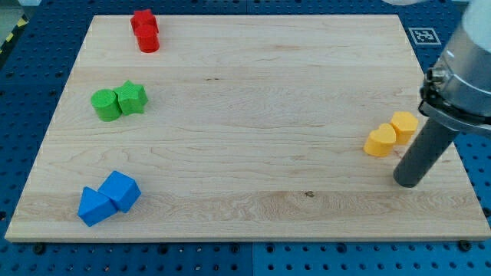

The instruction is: Move your arm to the bottom of the yellow hexagon

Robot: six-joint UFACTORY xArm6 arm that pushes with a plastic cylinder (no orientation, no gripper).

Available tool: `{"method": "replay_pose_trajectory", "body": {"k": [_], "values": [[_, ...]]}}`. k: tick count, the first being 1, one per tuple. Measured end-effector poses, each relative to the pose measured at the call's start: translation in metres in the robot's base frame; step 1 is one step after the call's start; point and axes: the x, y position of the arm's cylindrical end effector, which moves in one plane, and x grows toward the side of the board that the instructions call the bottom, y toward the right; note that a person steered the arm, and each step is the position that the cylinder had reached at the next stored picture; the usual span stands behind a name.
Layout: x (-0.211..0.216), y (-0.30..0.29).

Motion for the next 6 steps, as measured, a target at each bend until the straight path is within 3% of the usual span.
{"method": "replay_pose_trajectory", "body": {"k": [4,6], "values": [[0.004,0.067],[-0.002,0.026]]}}
